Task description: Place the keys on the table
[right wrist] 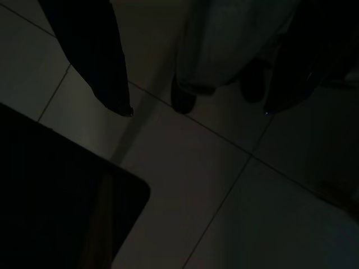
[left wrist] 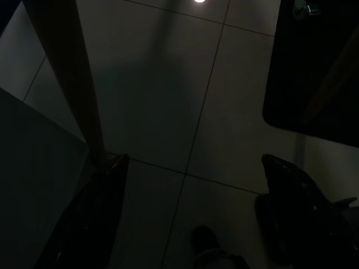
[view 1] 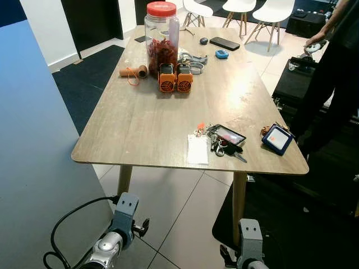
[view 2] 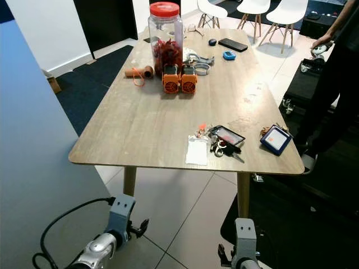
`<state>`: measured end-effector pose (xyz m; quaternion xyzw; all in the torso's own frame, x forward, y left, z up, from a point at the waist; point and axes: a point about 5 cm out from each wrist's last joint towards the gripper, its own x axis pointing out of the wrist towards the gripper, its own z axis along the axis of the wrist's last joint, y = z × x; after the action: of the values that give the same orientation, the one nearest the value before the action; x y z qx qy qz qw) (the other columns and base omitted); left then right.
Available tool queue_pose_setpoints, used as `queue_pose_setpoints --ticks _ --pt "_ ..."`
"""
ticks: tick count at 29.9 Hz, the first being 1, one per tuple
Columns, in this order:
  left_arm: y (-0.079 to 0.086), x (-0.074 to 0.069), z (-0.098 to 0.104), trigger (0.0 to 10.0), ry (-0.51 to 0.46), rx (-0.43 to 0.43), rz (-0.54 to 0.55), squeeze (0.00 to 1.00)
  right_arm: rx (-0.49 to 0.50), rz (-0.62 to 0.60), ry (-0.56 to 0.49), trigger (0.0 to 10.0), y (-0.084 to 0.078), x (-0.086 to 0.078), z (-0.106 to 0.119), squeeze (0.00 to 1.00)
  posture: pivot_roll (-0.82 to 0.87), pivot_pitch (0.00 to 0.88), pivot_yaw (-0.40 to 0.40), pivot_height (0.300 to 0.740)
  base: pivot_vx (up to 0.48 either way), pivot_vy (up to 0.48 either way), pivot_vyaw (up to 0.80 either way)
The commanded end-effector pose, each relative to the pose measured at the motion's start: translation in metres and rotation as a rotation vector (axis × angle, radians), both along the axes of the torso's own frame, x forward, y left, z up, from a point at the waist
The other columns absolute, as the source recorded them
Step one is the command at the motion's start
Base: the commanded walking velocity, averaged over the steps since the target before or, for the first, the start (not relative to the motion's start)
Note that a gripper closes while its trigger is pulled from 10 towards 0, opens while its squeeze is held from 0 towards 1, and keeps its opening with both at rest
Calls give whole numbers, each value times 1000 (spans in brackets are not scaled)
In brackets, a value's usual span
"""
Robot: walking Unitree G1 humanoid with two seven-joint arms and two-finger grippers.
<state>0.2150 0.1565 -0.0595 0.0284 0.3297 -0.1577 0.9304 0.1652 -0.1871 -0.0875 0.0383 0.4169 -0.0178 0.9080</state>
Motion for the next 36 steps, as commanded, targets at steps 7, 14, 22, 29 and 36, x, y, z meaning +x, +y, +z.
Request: queue_pose_setpoints --ticks 7,14,22,29,36 --pt "7 -5 -2 10000 3 39 4 0 -16 -15 12 10000 -2 -5 -2 0 35 0 -15 740 0 0 0" --pt "7 -4 -2 10000 4 50 1 0 -27 -19 20 10000 -4 -8 -3 0 35 0 -15 740 0 0 0" --pt "9 -1 0 10000 -9 48 42 0 -70 -39 24 10000 -11 -7 -2 0 35 0 -19 740 0 0 0" --pt "12 3 2 10000 -25 42 78 0 -68 -122 -2 10000 -18 -2 1 0 34 0 -23 740 0 0 0" --pt "15 7 5 10000 -40 27 90 0 -48 -169 -46 10000 -18 8 6 0 34 0 -8 740 0 0 0"
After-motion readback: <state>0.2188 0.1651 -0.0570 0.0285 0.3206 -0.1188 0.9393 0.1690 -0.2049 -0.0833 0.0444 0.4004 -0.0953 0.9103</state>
